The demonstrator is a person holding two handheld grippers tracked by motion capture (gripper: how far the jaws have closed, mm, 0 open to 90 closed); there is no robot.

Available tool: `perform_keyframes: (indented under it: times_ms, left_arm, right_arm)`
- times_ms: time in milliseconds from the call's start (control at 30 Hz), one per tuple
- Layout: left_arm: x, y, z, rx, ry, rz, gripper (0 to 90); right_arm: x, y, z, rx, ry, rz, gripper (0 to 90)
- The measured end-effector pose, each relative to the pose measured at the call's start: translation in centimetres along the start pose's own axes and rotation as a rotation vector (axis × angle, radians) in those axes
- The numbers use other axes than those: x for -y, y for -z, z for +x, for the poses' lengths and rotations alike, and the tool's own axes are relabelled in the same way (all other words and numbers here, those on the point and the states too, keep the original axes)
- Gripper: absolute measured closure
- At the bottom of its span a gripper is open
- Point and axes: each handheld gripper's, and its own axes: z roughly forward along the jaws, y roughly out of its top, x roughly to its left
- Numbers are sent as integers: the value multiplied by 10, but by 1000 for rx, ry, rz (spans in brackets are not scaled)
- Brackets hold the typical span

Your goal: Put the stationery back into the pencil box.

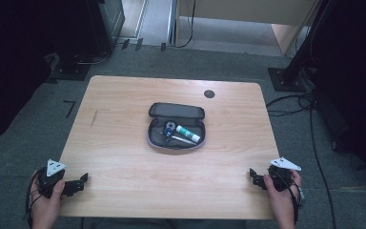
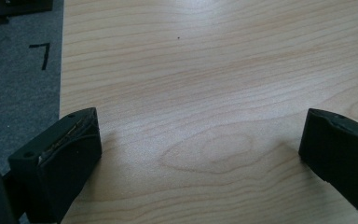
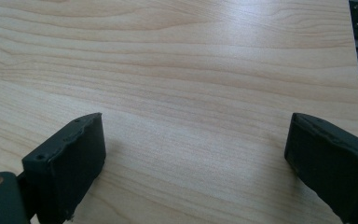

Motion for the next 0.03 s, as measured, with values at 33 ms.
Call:
perform_keyframes:
  times_ms: [33]
  left_arm:
    - [0, 0, 0, -3, 2, 1, 0]
  right_arm:
    - [0, 0, 0, 0, -1, 1, 47]
